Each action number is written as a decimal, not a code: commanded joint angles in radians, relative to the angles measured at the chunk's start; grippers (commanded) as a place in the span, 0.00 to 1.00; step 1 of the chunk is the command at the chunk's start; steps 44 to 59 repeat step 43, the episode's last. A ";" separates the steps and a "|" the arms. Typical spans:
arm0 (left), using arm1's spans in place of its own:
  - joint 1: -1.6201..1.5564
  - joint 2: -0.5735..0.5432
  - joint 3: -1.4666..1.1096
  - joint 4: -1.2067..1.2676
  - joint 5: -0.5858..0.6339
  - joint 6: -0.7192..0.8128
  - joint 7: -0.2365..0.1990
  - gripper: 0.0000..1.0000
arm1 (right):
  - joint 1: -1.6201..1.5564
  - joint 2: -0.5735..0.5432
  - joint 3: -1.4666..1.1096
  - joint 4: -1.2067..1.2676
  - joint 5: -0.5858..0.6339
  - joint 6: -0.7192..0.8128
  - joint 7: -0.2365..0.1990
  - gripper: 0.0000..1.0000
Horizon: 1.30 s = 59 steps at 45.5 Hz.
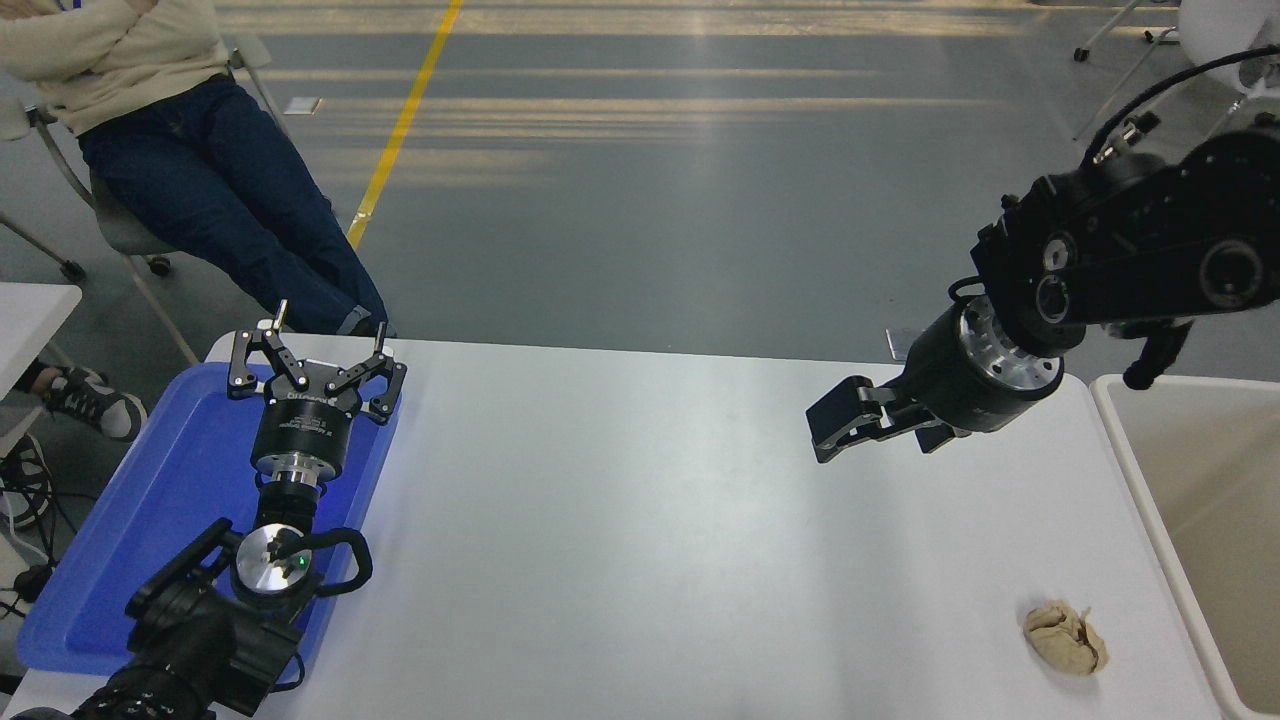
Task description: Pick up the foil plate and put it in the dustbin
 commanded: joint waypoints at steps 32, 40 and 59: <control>0.000 0.000 0.000 0.000 0.000 0.000 0.000 1.00 | 0.005 0.020 -0.080 -0.034 0.078 0.042 -0.019 1.00; 0.000 0.000 0.000 0.000 0.000 0.000 0.000 1.00 | 0.002 0.020 -0.077 -0.034 0.078 0.045 -0.017 1.00; 0.000 0.000 0.000 0.000 0.000 0.000 0.000 1.00 | 0.003 0.020 -0.077 -0.034 0.078 0.045 -0.017 1.00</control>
